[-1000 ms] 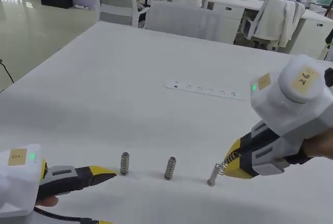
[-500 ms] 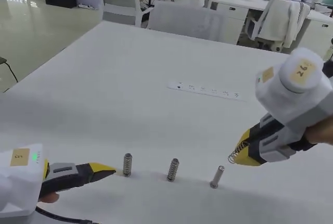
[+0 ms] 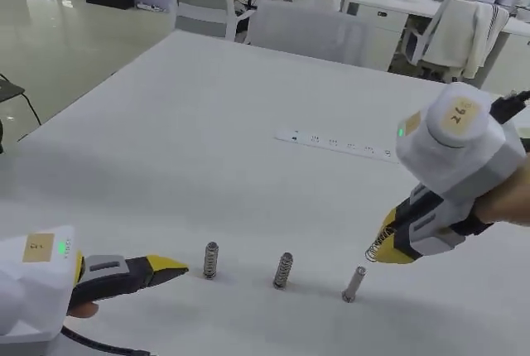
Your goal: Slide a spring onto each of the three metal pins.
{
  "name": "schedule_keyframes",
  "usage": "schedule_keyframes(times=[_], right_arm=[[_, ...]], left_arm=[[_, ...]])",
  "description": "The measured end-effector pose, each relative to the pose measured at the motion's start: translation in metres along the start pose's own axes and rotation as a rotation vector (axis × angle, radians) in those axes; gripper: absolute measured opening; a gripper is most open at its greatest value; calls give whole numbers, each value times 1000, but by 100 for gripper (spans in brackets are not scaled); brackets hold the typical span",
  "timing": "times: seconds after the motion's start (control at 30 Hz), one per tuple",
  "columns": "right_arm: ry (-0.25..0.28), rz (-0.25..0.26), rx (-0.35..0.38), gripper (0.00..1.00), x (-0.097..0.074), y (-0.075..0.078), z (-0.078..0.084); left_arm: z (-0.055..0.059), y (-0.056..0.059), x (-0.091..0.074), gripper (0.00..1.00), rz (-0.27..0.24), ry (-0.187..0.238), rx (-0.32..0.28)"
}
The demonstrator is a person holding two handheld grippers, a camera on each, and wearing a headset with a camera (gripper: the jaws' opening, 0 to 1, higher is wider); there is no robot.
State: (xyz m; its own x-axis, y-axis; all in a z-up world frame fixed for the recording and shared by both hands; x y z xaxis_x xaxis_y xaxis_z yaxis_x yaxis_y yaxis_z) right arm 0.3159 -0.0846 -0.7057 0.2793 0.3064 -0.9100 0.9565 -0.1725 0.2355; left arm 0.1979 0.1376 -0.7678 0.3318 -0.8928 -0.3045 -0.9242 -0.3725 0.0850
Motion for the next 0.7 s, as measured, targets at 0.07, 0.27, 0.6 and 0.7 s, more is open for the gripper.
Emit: schedule_keyframes(times=[0.07, 0.27, 0.6, 0.7], right_arm=[[-18, -5, -12, 9, 5, 1, 1], [-58, -11, -34, 9, 14, 3, 4], [-67, -38, -40, 9, 23, 4, 3], [-72, -45, -41, 9, 25, 4, 3]], left_arm=[[1, 0, 1, 66, 1, -1, 0], [1, 1, 3, 66, 5, -3, 2], [-1, 1, 2, 65, 2, -2, 4], [-1, 1, 1, 65, -1, 1, 3]])
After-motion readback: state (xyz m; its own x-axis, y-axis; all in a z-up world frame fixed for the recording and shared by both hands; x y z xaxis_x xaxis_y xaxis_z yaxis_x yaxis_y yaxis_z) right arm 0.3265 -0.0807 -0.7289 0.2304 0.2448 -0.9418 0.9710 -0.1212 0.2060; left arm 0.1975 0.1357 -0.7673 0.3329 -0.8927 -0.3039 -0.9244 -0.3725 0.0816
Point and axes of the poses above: the centre of the closed fingertips' face, and the gripper's own axes: x roughly forward along the fingers, y roughly to its right, z roughly out of its underside, the point moved 6 cm from there along -x, roughly backward along the fingers, and after that the axes turned 9 degrees about z, right-handed, at the moved point
